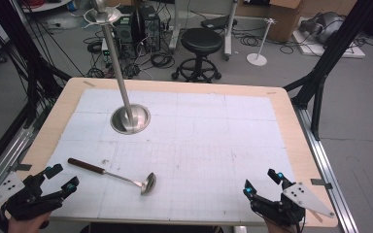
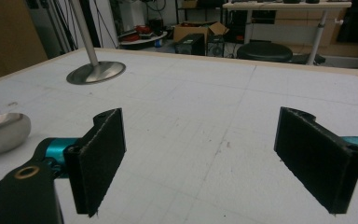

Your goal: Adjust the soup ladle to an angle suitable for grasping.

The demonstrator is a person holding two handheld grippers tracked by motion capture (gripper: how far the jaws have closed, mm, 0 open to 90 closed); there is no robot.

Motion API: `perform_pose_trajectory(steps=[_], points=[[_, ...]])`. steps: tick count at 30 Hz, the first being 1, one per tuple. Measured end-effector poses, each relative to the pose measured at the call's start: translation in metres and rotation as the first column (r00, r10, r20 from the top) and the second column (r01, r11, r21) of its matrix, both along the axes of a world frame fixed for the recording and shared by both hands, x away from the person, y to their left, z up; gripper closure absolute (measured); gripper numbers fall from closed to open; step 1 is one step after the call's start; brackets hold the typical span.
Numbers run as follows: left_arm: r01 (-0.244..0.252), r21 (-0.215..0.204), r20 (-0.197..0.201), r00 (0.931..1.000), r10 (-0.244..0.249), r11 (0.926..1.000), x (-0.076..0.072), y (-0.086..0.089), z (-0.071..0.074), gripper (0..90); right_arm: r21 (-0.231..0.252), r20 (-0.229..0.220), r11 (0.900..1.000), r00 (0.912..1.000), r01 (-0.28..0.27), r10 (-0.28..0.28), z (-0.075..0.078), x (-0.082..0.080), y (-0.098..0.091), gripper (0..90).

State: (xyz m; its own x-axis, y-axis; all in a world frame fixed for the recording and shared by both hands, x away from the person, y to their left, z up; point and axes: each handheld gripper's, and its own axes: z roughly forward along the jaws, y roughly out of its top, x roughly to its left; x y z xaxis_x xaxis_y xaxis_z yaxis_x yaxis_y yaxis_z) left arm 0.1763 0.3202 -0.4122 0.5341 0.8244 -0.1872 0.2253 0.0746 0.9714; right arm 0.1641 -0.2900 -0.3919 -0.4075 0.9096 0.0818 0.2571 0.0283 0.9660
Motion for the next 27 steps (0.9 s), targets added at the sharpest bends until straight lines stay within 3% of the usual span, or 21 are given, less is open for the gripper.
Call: perform_pose_trajectory(steps=[5,11,18,21,25,27], points=[[-0.030,0.005,-0.009,0.9995,0.031,0.9995,0.002,0.001,-0.001,21.3,0.010,-0.013,0.9999,0.9999,0.004,-0.003,-0.002,0.000,-0.003,15.1],[-0.020,0.010,-0.023,0.9995,0.020,0.9998,0.002,-0.002,-0.002,21.9,0.012,-0.020,0.9999,0.9998,0.006,-0.006,-0.002,0.000,-0.003,15.1],[0.066,0.060,-0.054,0.9966,-0.063,0.9961,0.003,-0.015,-0.003,27.5,-0.003,-0.008,1.0000,1.0000,0.000,0.000,0.001,-0.001,0.001,15.1],[0.122,0.106,-0.101,0.9886,-0.111,0.9868,0.007,-0.026,-0.007,39.8,-0.008,-0.017,1.0000,0.9999,0.000,0.000,0.000,-0.001,0.002,15.1],[0.158,0.154,-0.175,0.9758,-0.131,0.9754,0.013,-0.041,-0.013,59.9,-0.010,-0.022,0.9999,0.9998,-0.003,0.003,-0.002,0.001,0.002,15.1],[0.196,0.193,-0.203,0.9665,-0.157,0.9614,0.015,-0.051,-0.017,70.0,-0.007,-0.026,1.0000,0.9997,-0.003,0.003,-0.002,0.001,0.002,15.1]])
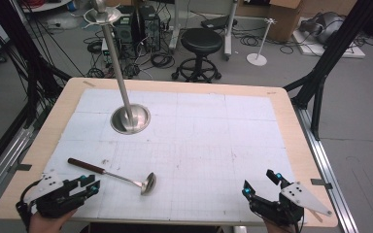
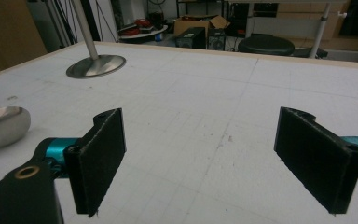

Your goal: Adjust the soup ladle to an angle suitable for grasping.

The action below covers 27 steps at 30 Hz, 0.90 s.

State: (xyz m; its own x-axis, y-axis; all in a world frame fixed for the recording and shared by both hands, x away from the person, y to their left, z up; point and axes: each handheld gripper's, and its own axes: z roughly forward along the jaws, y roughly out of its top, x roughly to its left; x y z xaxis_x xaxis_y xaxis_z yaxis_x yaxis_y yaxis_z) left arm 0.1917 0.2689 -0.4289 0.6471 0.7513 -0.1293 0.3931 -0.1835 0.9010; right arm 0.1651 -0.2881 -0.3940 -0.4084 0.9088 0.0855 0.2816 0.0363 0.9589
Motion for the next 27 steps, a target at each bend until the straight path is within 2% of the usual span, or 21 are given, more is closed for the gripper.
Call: perform_pose_trajectory(steps=[2,3,5,10,14,15,19,20,23,25,27], points=[[0.023,0.059,-0.012,0.9997,-0.022,0.9980,0.002,-0.012,-0.003,79.1,0.001,-0.001,1.0000,1.0000,-0.001,0.001,0.000,0.000,0.000,15.1],[0.031,0.072,-0.016,0.9994,-0.030,0.9969,0.003,-0.017,-0.004,81.2,0.001,0.000,1.0000,1.0000,-0.002,0.002,0.000,0.000,0.000,15.1],[0.043,0.089,-0.034,0.9986,-0.040,0.9951,0.005,-0.027,-0.008,84.3,0.003,0.001,1.0000,1.0000,0.000,0.000,0.000,0.000,0.000,15.1],[0.058,0.100,-0.087,0.9950,-0.050,0.9933,0.014,-0.056,-0.016,86.2,0.011,0.000,0.9999,1.0000,0.004,-0.004,0.000,-0.001,-0.001,15.1],[0.060,0.149,-0.128,0.9909,-0.041,0.9871,0.020,-0.078,-0.023,87.2,0.026,0.005,0.9996,0.9999,0.014,-0.014,0.000,-0.002,-0.003,15.1],[0.061,0.160,-0.126,0.9912,-0.041,0.9851,0.021,-0.080,-0.023,87.3,0.029,0.001,0.9994,0.9998,0.017,-0.017,0.000,-0.003,-0.004,15.1],[0.058,0.161,-0.139,0.9897,-0.036,0.9852,0.024,-0.087,-0.022,87.5,0.032,0.004,0.9993,0.9998,0.019,-0.019,0.000,-0.003,-0.005,15.1],[0.065,0.176,-0.140,0.9893,-0.040,0.9822,0.025,-0.092,-0.021,87.4,0.033,0.003,0.9993,0.9999,0.017,-0.017,0.000,-0.002,-0.005,15.1],[0.066,0.180,-0.154,0.9874,-0.039,0.9814,0.029,-0.100,-0.020,86.8,0.031,0.004,0.9994,0.9999,0.014,-0.014,0.001,-0.002,-0.004,15.1],[0.072,0.165,-0.169,0.9847,-0.044,0.9836,0.033,-0.105,-0.019,86.5,0.031,0.003,0.9994,0.9999,0.013,-0.013,0.001,-0.003,-0.004,15.1],[0.064,0.174,-0.167,0.9854,-0.035,0.9826,0.035,-0.109,-0.018,86.5,0.031,0.004,0.9994,0.9999,0.014,-0.015,0.001,-0.003,-0.004,15.1]])
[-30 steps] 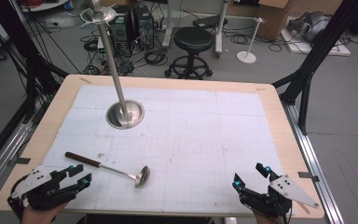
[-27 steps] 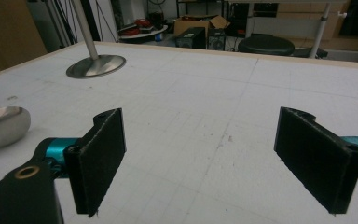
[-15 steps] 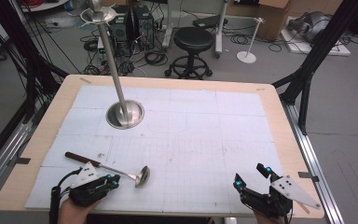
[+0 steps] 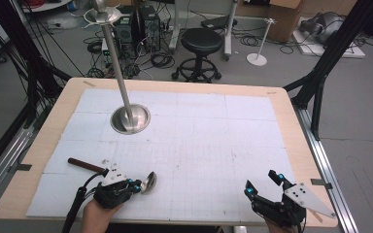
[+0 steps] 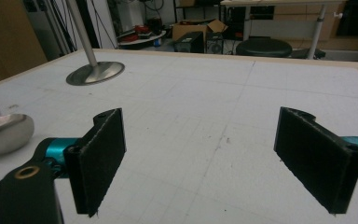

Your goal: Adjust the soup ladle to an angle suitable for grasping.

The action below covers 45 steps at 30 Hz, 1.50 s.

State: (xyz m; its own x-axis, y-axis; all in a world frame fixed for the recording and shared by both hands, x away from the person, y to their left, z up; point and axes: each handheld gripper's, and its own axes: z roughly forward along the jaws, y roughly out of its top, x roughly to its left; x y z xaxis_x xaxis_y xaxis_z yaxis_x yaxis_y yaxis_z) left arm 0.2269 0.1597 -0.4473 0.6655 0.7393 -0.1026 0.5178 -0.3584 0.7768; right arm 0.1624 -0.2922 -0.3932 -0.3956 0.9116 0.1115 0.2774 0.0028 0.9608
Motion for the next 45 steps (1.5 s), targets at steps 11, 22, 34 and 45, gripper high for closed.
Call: perform_pose_trajectory(steps=[11,22,34,45], points=[[-0.053,-0.025,-0.026,0.9983,0.053,0.9983,0.018,-0.009,0.000,86.4,0.005,-0.004,1.0000,1.0000,-0.001,0.001,0.000,0.000,-0.001,15.1],[-0.070,-0.081,0.029,0.9969,0.073,0.9942,0.018,0.019,0.009,85.8,0.011,-0.010,0.9999,0.9999,0.002,-0.001,-0.002,0.002,-0.002,15.1],[-0.338,-0.140,0.131,0.9251,0.356,0.9304,0.017,0.166,0.029,89.5,0.003,-0.013,1.0000,0.9999,-0.001,0.001,-0.002,0.002,0.001,15.1],[-0.429,-0.028,0.075,0.8996,0.430,0.9027,0.043,0.211,0.015,89.5,0.007,-0.016,0.9999,0.9998,0.010,-0.010,-0.002,0.001,0.000,15.1]])
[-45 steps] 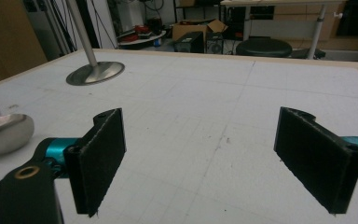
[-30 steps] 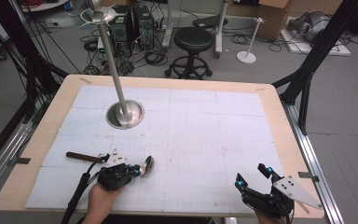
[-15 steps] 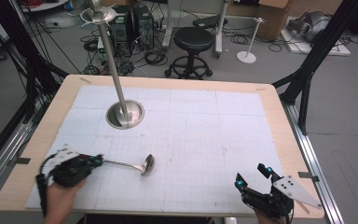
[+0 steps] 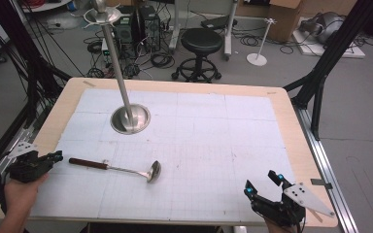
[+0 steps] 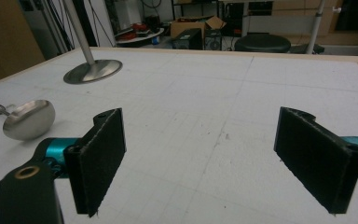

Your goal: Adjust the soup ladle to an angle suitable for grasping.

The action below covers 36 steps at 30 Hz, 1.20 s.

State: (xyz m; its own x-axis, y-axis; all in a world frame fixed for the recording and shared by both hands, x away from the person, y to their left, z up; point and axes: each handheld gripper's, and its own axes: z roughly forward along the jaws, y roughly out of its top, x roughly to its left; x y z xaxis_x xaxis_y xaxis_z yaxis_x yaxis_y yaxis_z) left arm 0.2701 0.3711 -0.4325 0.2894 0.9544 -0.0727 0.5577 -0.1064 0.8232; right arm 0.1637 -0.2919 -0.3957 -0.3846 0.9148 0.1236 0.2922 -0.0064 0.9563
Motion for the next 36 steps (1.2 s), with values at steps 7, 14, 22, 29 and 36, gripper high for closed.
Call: perform_pose_trajectory(steps=[7,14,22,29,36], points=[[0.031,0.042,-0.041,0.9987,-0.029,0.9986,0.005,-0.005,-0.010,89.4,-0.002,0.002,1.0000,1.0000,-0.001,0.001,0.000,0.000,0.000,15.1],[0.071,0.046,-0.062,0.9957,-0.068,0.9964,0.010,-0.008,-0.015,88.2,0.004,-0.004,1.0000,1.0000,0.002,-0.002,0.000,0.000,-0.001,15.1],[0.100,0.022,-0.066,0.9929,-0.098,0.9948,0.014,-0.006,-0.016,88.2,-0.008,-0.003,1.0000,1.0000,-0.002,0.001,-0.001,0.001,0.001,15.2],[0.121,0.039,-0.068,0.9907,-0.118,0.9919,0.015,-0.017,-0.015,88.4,-0.013,-0.006,0.9999,1.0000,-0.006,0.006,-0.001,0.002,0.002,15.2],[0.150,0.037,-0.063,0.9871,-0.147,0.9880,0.014,-0.043,-0.016,88.9,-0.009,-0.008,0.9999,1.0000,-0.004,0.004,-0.001,0.001,0.002,15.2]])
